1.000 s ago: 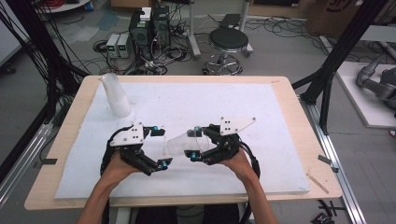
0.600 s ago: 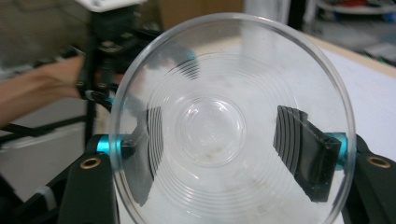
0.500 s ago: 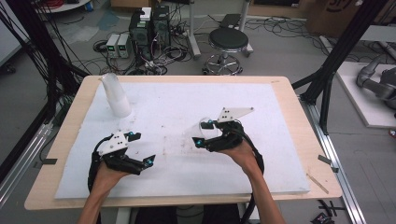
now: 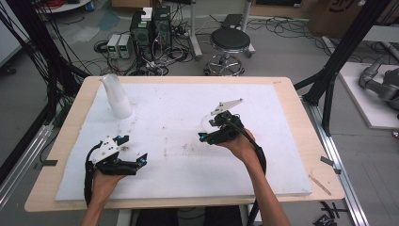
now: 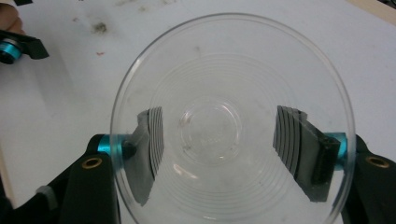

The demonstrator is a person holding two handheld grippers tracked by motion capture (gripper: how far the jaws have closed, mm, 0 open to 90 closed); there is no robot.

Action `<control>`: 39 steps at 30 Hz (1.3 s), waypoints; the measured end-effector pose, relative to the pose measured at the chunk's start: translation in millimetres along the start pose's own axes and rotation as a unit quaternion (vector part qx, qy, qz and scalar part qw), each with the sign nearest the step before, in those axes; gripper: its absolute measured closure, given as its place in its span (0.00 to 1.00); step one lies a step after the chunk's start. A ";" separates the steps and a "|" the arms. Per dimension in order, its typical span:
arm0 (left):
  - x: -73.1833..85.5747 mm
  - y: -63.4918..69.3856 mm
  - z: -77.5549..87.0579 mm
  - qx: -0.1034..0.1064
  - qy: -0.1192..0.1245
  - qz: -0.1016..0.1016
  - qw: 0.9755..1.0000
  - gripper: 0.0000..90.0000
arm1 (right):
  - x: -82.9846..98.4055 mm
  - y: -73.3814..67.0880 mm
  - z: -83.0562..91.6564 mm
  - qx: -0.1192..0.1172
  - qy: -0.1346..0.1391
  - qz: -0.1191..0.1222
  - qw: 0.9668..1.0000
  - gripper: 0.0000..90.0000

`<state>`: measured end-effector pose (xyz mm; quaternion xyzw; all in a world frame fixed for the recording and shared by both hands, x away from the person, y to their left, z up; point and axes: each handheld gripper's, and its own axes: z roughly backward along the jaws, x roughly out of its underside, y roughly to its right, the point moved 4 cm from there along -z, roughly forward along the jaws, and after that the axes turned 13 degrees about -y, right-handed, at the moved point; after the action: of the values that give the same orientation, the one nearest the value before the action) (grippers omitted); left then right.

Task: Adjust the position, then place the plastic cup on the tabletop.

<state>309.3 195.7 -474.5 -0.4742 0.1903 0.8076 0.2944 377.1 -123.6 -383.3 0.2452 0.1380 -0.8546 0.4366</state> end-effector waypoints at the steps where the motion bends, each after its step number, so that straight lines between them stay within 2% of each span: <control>1: 2.0 -0.5 -0.8 0.000 0.001 0.002 1.000 0.02 | -0.8 0.5 -1.3 0.003 -0.005 -0.002 1.000 0.38; 4: 4.0 -1.7 0.7 -0.003 0.010 0.006 1.000 0.02 | -2.8 1.0 -3.1 0.003 -0.010 -0.004 1.000 0.38; 10: 4.3 -4.2 -0.3 0.003 0.006 0.019 1.000 0.02 | -5.6 -0.9 -4.7 -0.003 -0.013 -0.003 1.000 0.38; 23: 4.2 -3.7 -1.6 0.007 -0.001 0.016 1.000 0.02 | -6.5 -0.5 -8.2 -0.008 -0.021 -0.003 1.000 0.38; 27: 4.1 -3.2 -1.8 0.008 0.000 0.013 1.000 0.02 | -6.2 3.0 -15.5 -0.007 -0.039 -0.011 0.999 0.38; 39: 4.3 -3.5 -1.9 0.008 -0.002 0.015 1.000 0.02 | -8.6 6.1 -40.6 0.009 -0.094 -0.011 0.995 0.38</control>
<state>311.2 198.5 -479.3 -0.4676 0.2031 0.8113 0.2862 398.4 -103.1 -412.9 0.1660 0.0918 -0.8799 0.4358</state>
